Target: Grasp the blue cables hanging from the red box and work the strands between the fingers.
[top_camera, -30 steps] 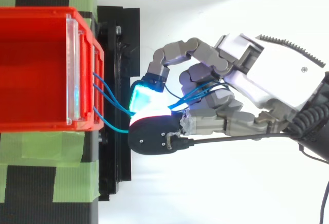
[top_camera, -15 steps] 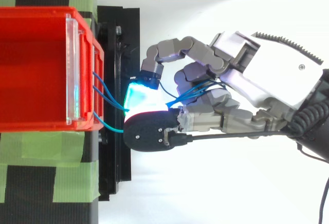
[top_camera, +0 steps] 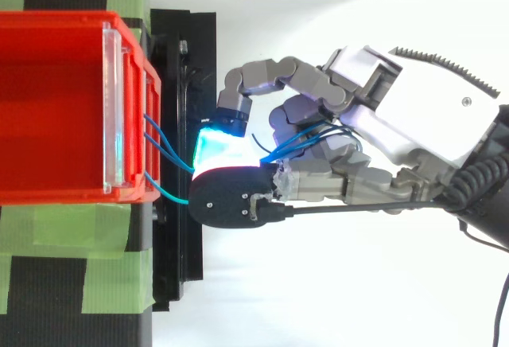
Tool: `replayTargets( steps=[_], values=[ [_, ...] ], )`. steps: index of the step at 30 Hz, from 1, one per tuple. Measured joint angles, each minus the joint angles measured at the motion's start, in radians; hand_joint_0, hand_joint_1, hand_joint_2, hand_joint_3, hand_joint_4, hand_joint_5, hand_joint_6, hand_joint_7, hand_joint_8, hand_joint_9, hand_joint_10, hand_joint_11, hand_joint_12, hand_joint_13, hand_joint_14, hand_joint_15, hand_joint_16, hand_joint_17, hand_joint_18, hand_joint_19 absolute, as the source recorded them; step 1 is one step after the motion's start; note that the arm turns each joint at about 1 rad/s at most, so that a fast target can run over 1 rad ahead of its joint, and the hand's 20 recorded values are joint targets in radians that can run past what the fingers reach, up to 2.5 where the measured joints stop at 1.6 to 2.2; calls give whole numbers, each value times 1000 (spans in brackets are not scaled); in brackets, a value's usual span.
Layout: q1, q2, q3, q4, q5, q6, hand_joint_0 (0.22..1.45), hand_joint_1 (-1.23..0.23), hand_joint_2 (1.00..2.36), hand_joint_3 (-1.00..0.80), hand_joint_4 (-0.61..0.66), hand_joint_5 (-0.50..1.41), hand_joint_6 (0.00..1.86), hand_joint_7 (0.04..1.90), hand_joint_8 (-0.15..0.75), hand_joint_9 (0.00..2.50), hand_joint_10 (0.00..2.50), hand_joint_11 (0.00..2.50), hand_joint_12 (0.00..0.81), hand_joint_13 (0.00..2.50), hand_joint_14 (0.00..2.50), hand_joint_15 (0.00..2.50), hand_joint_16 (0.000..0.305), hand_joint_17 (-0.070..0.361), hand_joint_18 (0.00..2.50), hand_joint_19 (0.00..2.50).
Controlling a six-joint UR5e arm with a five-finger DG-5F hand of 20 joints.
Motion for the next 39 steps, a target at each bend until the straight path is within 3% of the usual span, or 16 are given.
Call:
replayTargets(
  steps=[6,8,10,14,17,20,22,23,24,29,31,33,34,37,38,39],
  values=[
    [0,0,0,-1,0,0,1046,-706,1014,-264,233,-137,1181,1074,350,908,2500,1993,431,1023,2500,1295,63,142,1391,1652],
    [0,0,0,-1,0,0,1019,-717,1016,-397,229,-148,1203,1101,350,908,2500,1993,431,1023,2500,1295,63,142,1391,1652],
    [0,0,0,-1,0,-1,889,-741,1011,-694,229,-169,1233,1141,350,908,2500,1993,431,1023,2500,1295,63,142,1391,1652],
    [0,0,0,-1,1,0,853,-734,1000,-998,244,-174,1363,1134,350,908,2500,1993,431,1023,2500,1295,63,142,1391,1652],
    [0,0,0,-1,2,0,863,-715,1000,-1000,246,-122,1418,1166,350,908,2500,1993,431,1023,2500,1295,63,142,1391,1652],
    [0,0,0,-1,3,0,972,-717,1002,-934,178,-118,1442,1169,350,908,2500,1993,431,1023,2500,1295,63,142,1391,1652],
    [0,0,0,-1,3,0,1071,-748,1012,-605,112,-197,1484,1162,350,908,2500,1993,431,1023,2500,1295,63,142,1391,1652],
    [0,0,0,-1,3,0,1088,-750,1013,-565,110,-197,1487,1152,350,908,2500,1993,431,1023,2500,1295,63,142,1391,1652],
    [0,0,0,-1,3,0,1135,-762,1010,-398,125,-200,1486,1146,350,908,2500,1993,431,1023,2500,1295,63,142,1391,1652],
    [0,0,0,-1,3,0,1185,-764,1003,-409,77,-183,1484,1197,350,908,2500,1993,431,1023,2500,1295,63,142,1391,1652],
    [0,0,0,-1,3,0,1220,-762,1000,-515,63,-148,1387,1335,350,908,2500,1993,431,1023,2500,1295,63,142,1391,1652],
    [0,0,0,-1,3,0,1234,-752,1007,-541,77,-129,1315,1320,350,908,2500,1993,431,1023,2500,1295,63,142,1391,1652],
    [0,0,0,-1,3,0,1211,-652,1009,-426,158,236,537,1363,350,908,2500,1993,431,1023,2500,1295,63,142,1391,1652],
    [0,0,0,-1,2,0,1211,-610,1013,-461,254,438,68,1434,350,908,2500,1993,431,1023,2500,1295,63,142,1391,1652],
    [0,0,0,-1,2,0,1210,-609,1013,-460,259,455,0,1463,350,908,2500,1993,431,1023,2500,1295,63,142,1391,1652],
    [0,0,0,-1,2,0,1182,-597,1014,-487,281,420,11,1326,350,908,2500,1993,431,1023,2500,1295,63,142,1391,1652]
  ],
)
